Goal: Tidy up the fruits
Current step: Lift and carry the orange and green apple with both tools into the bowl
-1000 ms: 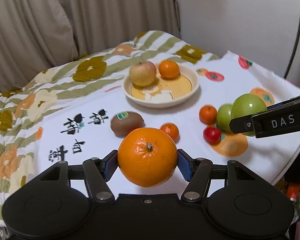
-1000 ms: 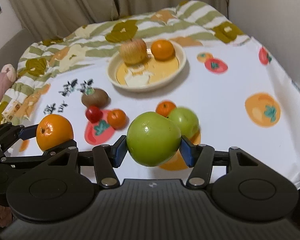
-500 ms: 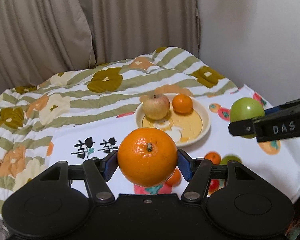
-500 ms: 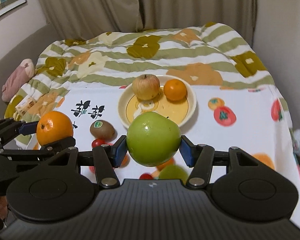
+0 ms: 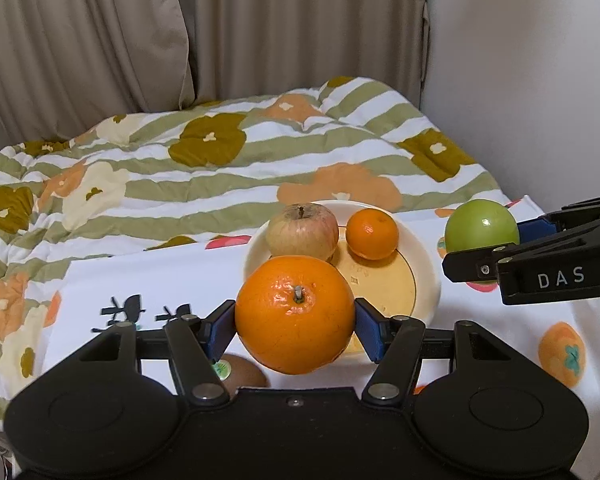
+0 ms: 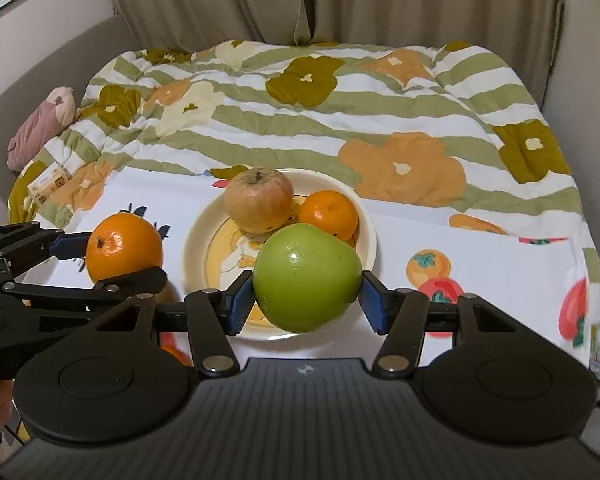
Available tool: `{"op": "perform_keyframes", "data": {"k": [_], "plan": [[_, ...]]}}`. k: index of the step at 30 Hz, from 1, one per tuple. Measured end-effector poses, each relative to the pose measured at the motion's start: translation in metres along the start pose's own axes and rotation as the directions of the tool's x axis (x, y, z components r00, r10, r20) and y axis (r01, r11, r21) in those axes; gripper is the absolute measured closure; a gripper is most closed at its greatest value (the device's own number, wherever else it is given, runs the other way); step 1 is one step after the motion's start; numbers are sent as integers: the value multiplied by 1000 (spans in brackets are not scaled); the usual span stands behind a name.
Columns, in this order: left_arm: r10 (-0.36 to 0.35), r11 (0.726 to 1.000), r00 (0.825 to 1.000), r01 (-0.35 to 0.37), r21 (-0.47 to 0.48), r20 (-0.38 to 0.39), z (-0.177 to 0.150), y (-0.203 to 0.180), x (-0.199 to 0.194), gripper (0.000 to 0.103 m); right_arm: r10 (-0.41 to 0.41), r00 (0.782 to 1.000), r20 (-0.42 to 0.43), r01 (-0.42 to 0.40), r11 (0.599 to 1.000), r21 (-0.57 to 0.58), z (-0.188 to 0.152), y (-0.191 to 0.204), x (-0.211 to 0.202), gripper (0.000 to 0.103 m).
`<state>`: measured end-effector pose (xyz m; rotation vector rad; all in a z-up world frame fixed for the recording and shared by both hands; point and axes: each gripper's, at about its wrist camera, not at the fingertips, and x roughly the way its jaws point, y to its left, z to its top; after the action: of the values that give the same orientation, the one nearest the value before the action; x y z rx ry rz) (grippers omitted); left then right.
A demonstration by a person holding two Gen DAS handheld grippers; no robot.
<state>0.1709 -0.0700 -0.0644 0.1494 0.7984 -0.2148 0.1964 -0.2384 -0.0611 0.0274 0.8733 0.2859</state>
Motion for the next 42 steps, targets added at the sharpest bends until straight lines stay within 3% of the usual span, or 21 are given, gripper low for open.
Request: {"op": "perform_keyframes", "data": {"k": [9,20,28,30,32,42], "plan": [[-2,1000,998,2,7,-69,12,-18,54,37,27,998,-60,-28,1000,-13,12,-29,46,32],[-11,997,989,22,72,-147,8,-43,95,37,34,996,-88,-35,999,-11,17,-51,68,32],[-3,993,987,23,120,-162,2,-49,91,34,54,995,-88,-55,998,-10,18,-50,73,32],[2,990,991,16,143,-130,3,-50,81,21,53,995,-81,-54,998,-8,18,-50,73,32],[2,989,993,15,145,-114,4,-49,74,16,58,995,-80,-58,998,-3,19,-50,73,32],[53,993,993,-42,110,-102,-4,-37,50,11,114,988,-106,-115,993,-5,21,-38,84,32]]}}
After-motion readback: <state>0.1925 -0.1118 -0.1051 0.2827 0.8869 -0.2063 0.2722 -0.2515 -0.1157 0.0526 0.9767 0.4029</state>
